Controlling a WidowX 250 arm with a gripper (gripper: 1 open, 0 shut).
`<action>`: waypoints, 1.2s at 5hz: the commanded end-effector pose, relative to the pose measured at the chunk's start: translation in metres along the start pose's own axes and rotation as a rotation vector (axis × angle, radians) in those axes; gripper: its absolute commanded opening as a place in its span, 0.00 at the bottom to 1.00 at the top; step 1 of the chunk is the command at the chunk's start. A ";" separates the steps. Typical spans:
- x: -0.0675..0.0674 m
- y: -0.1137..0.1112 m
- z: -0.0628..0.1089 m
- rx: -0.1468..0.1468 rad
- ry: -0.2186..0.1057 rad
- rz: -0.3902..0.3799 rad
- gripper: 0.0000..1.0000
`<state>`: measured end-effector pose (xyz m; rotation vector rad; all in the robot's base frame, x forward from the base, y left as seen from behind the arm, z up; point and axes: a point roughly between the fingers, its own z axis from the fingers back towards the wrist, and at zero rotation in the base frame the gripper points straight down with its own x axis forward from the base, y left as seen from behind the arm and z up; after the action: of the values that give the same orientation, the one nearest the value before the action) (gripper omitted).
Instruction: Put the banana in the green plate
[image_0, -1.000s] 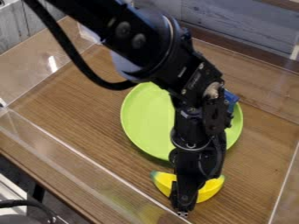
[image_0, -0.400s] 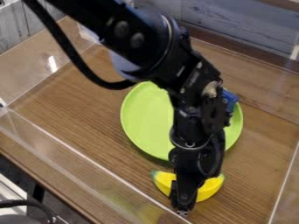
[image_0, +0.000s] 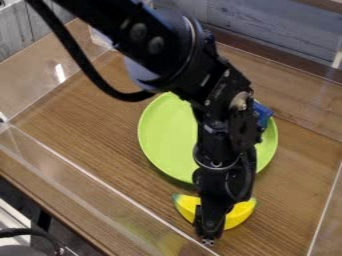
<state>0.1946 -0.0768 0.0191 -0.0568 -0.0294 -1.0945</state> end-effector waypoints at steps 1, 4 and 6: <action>0.001 0.005 0.008 0.021 -0.020 0.012 0.00; 0.003 0.005 0.020 0.032 -0.024 0.017 0.00; 0.005 0.006 0.024 0.035 -0.026 0.019 0.00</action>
<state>0.1925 -0.0749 0.0305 -0.0560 -0.0083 -1.0731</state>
